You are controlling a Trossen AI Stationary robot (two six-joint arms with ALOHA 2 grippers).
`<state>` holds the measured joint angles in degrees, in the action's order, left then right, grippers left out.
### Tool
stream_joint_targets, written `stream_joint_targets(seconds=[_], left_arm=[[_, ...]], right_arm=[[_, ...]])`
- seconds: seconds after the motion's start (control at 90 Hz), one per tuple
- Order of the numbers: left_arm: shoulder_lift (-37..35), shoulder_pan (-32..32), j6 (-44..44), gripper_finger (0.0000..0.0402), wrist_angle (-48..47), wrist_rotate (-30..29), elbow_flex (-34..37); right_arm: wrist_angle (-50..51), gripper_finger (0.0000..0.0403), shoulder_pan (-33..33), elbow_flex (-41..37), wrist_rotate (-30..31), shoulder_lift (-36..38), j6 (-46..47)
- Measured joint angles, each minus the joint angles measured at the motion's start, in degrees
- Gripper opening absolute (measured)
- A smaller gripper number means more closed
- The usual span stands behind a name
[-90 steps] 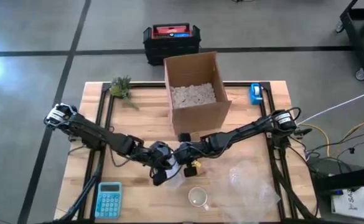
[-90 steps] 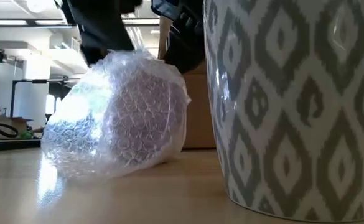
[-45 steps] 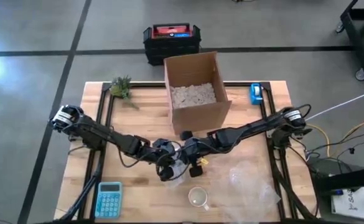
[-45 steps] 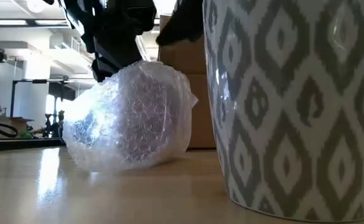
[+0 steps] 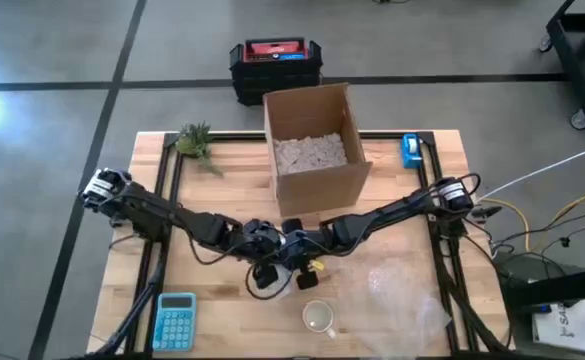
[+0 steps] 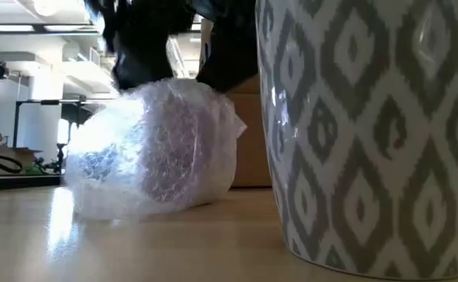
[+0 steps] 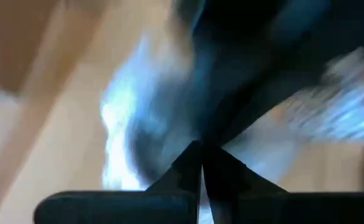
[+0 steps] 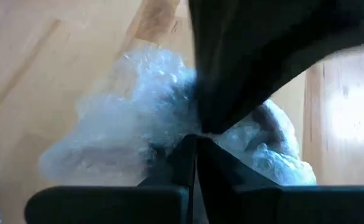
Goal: Wrap mug
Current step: Wrap the purple mug with the left bubble wrap
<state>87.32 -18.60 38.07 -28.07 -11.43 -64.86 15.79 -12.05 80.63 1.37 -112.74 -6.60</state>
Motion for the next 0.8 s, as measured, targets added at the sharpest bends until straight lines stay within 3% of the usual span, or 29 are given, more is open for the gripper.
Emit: stream_joint_targets(seconds=[0.133,0.367,0.611,0.8], left_arm=[[0.1,0.0,-1.4,0.0000,-2.8,-2.4,-1.2],[2.6,-0.1,-1.0,0.0000,0.6,-2.0,2.4],[4.6,0.0,-0.4,0.0000,4.9,-0.9,3.9],[4.3,0.0,-0.7,0.0000,5.9,-0.5,4.1]], right_arm=[[-0.8,0.0002,0.0,-0.1,0.0,0.0,0.9],[-0.2,0.0002,-0.1,-0.2,-0.2,1.1,0.5],[13.7,0.0002,0.0,3.0,0.6,9.4,-2.7],[19.6,0.0002,1.4,1.6,11.1,14.9,-2.8]])
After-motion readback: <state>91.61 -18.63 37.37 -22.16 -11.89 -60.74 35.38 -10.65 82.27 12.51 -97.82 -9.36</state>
